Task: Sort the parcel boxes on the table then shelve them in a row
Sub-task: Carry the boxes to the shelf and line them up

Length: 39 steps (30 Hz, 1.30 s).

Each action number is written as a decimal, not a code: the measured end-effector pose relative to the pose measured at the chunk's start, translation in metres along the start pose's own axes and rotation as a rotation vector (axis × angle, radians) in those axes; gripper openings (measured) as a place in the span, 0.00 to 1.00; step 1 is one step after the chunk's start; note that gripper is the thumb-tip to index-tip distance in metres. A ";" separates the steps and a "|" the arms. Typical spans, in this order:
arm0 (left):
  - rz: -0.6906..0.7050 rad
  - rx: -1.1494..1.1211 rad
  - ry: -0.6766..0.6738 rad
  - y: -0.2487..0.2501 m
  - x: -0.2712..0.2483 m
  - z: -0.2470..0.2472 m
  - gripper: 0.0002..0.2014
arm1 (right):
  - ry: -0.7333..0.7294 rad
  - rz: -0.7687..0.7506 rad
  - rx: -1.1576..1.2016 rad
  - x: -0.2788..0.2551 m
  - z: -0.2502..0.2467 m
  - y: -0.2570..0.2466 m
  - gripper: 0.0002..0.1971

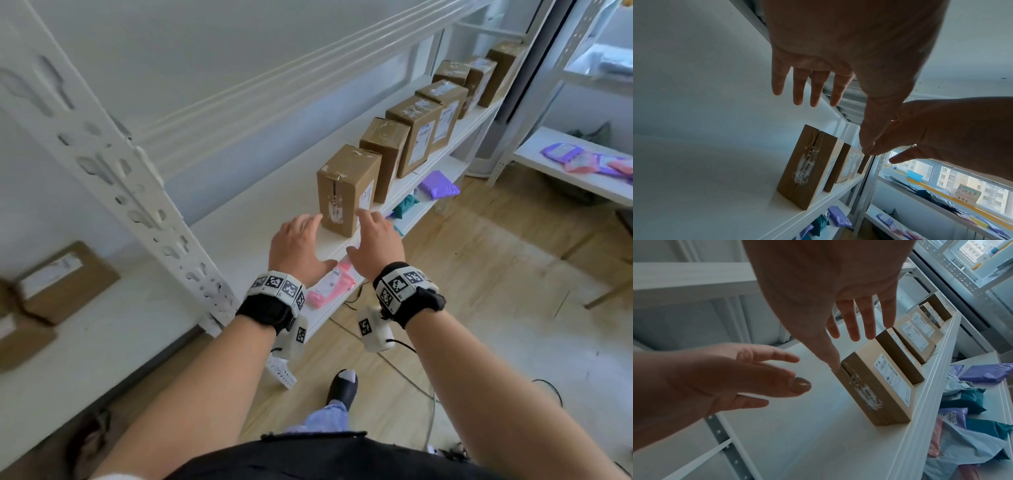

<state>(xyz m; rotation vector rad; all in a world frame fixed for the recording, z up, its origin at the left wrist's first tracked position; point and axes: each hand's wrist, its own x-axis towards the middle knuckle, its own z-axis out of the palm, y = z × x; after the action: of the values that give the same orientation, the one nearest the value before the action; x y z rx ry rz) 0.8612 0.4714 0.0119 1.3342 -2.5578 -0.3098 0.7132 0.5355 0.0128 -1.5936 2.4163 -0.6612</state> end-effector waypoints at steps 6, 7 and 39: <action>-0.031 -0.043 -0.081 -0.012 -0.054 -0.002 0.43 | -0.052 0.000 -0.075 -0.051 0.014 -0.016 0.28; -0.034 -0.055 -0.110 -0.014 -0.063 0.001 0.43 | -0.067 0.008 -0.087 -0.060 0.016 -0.017 0.29; -0.317 -0.058 -0.102 -0.398 -0.284 -0.120 0.42 | -0.285 -0.167 -0.205 -0.181 0.207 -0.408 0.31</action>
<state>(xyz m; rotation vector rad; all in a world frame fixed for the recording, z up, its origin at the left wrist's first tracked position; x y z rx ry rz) 1.3632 0.4732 -0.0233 1.7431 -2.3878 -0.5175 1.2039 0.5102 -0.0039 -1.8402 2.2173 -0.1935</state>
